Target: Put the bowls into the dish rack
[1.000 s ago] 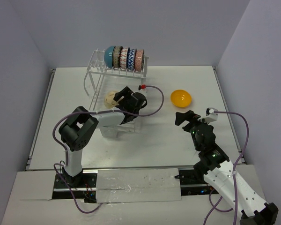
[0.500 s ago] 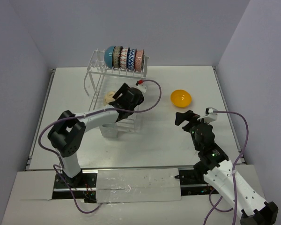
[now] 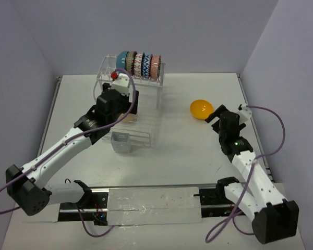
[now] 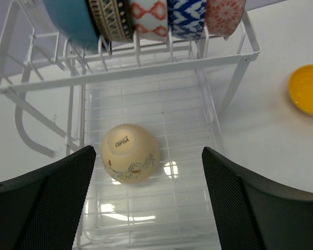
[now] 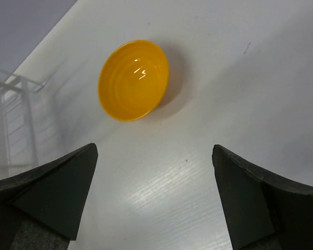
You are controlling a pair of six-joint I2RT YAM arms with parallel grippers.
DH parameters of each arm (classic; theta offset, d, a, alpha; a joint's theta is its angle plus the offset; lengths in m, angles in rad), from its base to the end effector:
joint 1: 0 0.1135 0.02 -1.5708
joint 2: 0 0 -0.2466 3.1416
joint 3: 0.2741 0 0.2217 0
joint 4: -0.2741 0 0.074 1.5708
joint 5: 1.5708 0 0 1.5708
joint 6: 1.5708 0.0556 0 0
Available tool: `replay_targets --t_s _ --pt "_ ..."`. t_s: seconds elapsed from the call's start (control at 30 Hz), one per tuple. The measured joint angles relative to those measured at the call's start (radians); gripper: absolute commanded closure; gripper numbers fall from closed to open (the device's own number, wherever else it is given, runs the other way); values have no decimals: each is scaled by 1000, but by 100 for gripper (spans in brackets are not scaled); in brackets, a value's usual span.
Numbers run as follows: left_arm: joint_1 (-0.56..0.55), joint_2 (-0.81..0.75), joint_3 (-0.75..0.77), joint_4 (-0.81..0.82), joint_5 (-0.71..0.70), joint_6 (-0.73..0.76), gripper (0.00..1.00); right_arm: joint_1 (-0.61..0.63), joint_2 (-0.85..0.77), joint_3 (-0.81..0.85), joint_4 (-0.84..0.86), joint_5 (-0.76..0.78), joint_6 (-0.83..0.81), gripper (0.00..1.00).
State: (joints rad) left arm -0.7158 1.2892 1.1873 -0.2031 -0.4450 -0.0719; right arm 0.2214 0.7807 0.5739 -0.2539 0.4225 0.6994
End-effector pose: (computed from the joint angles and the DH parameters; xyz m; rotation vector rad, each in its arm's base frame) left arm 0.2333 -0.1712 0.3511 0.2897 1.8245 -0.1323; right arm 0.1784 0.0168 0.2465 0.7226 1.8564 0.1647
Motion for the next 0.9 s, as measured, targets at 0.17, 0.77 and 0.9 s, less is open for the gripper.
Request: replay_targets --t_s 0.17,0.77,0.9 --pt "90 -147 -134 -21 137 -99 1 -128 253 138 -27 -77 46 5" --pt "192 -383 -317 -26 250 -231 1 -208 779 348 10 -209 161 25" --pt "205 -351 -317 -49 279 -245 1 -208 847 368 18 -224 173 35"
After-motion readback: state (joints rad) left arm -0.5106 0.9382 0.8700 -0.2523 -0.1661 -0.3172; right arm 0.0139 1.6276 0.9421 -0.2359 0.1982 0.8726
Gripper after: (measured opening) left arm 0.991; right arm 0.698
